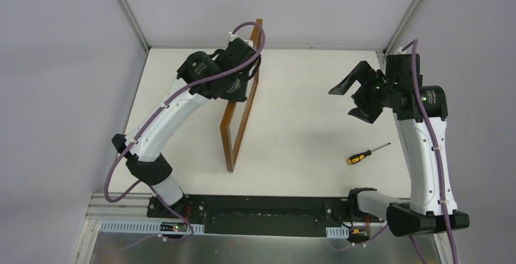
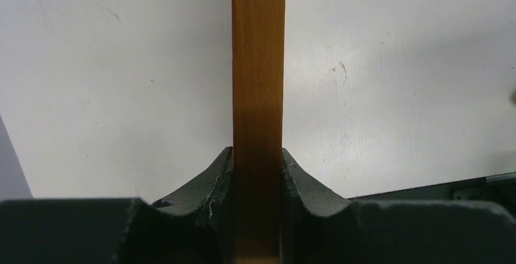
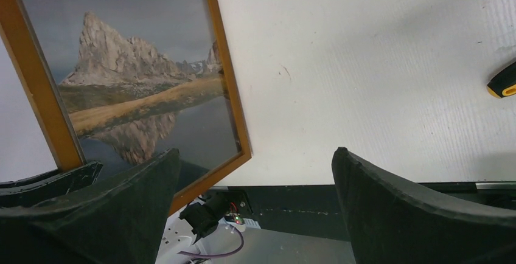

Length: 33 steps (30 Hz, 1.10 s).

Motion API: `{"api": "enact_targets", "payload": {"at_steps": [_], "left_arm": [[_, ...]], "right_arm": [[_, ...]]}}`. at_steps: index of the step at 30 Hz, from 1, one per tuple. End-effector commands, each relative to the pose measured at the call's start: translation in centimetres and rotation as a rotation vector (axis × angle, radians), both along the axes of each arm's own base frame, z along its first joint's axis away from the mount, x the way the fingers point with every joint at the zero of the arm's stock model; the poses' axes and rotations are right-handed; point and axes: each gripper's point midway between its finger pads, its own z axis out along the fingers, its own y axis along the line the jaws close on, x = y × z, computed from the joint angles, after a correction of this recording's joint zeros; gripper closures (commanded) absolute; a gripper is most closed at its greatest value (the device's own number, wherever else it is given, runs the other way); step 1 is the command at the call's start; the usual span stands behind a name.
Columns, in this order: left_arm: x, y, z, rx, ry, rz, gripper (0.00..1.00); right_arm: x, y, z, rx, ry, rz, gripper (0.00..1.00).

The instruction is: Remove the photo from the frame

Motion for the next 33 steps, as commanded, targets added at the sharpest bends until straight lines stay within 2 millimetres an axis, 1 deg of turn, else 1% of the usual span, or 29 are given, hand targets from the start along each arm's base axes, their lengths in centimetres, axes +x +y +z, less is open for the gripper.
{"api": "enact_targets", "payload": {"at_steps": [1, 7, 9, 10, 11, 13, 17, 20, 27, 28, 33], "left_arm": [[-0.3, 2.5, 1.4, -0.089, -0.055, 0.079, 1.00], [-1.0, 5.7, -1.0, -0.124, -0.041, 0.180, 1.00], [-1.0, 7.0, -1.8, -0.142, -0.032, 0.220, 1.00], [-0.9, 7.9, -2.7, -0.140, -0.019, 0.248, 1.00], [-1.0, 8.3, -2.7, -0.157, -0.021, 0.258, 1.00], [-0.8, 10.0, -3.7, -0.167, -0.013, 0.314, 1.00], [-0.5, 12.5, -5.0, -0.234, -0.015, 0.401, 1.00], [-0.4, 13.9, -6.2, -0.280, -0.008, 0.455, 1.00], [0.3, 16.2, -9.3, -0.334, -0.020, 0.559, 1.00], [0.3, 16.6, -9.9, -0.329, -0.020, 0.571, 1.00], [0.5, 19.2, -11.9, -0.272, -0.024, 0.634, 1.00]], "right_arm": [[-0.7, 0.7, -0.1, 0.017, -0.004, 0.030, 0.01], [-1.1, 1.1, -1.3, 0.024, 0.024, 0.044, 0.01], [-1.1, 1.3, -1.6, 0.030, 0.033, 0.048, 0.01], [-1.2, 1.4, -1.7, 0.031, 0.036, 0.053, 0.01], [-1.1, 1.5, -1.7, 0.032, 0.038, 0.055, 0.01], [-1.2, 1.6, -1.9, 0.030, 0.044, 0.060, 0.01], [-1.2, 1.8, -2.3, 0.026, 0.054, 0.070, 0.01], [-1.1, 1.9, -2.6, 0.025, 0.065, 0.074, 0.01], [-1.1, 2.0, -3.1, 0.017, 0.080, 0.082, 0.01], [-1.1, 2.0, -3.2, 0.015, 0.081, 0.084, 0.01], [-1.1, 2.1, -3.9, 0.013, 0.102, 0.089, 0.01]]}}
